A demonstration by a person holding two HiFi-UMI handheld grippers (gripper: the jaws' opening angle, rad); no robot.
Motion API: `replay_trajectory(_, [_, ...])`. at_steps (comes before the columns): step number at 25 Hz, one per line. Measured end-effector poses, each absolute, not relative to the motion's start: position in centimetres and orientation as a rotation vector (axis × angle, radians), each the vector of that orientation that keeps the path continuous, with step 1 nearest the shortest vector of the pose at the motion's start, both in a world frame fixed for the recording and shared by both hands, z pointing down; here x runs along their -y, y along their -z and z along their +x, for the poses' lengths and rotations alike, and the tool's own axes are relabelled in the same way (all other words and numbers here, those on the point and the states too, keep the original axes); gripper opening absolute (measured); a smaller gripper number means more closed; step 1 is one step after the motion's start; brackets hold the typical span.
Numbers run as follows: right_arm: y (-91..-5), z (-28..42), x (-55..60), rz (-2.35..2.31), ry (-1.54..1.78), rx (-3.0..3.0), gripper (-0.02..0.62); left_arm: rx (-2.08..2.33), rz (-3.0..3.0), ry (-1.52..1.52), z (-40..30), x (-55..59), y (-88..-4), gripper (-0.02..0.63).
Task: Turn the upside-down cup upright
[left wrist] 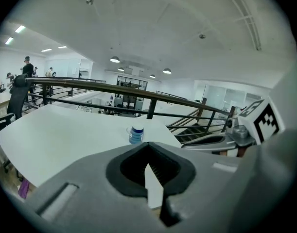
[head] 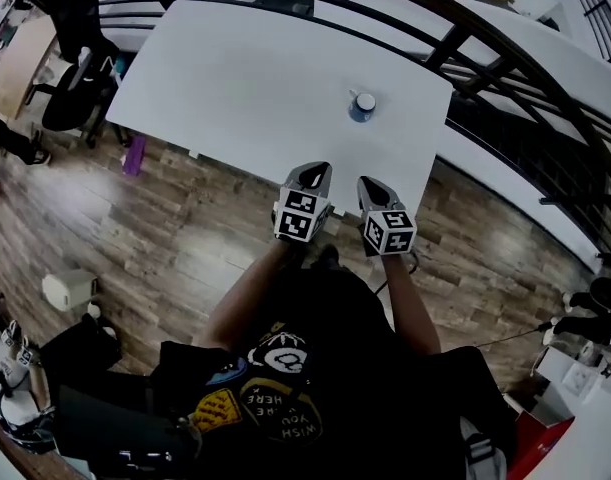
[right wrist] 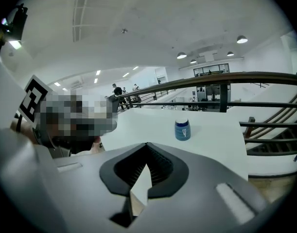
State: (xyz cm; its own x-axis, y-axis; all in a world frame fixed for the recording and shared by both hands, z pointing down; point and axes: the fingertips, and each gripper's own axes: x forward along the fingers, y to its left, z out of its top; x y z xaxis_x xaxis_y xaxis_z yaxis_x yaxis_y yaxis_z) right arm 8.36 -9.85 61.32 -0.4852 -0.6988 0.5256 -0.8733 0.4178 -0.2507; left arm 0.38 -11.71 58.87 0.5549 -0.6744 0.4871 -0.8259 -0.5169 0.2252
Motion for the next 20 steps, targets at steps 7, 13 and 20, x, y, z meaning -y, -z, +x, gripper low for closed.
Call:
replay_trajectory(7, [-64.1,6.7,14.1,1.447,-0.715,2.388,0.002,1.097,2.368,-0.499,-0.9,15.9,-62.0,0.005])
replay_trajectory(13, [-68.7,9.4,18.8,1.576,-0.661,2.262,0.12,1.079,2.325,-0.558,-0.3,18.4,-64.6,0.005])
replay_trajectory(20, [-73.8,11.7,26.3,1.575,-0.587,2.191,0.369,1.148,2.258,-0.641,-0.5,20.4,-66.2,0.005])
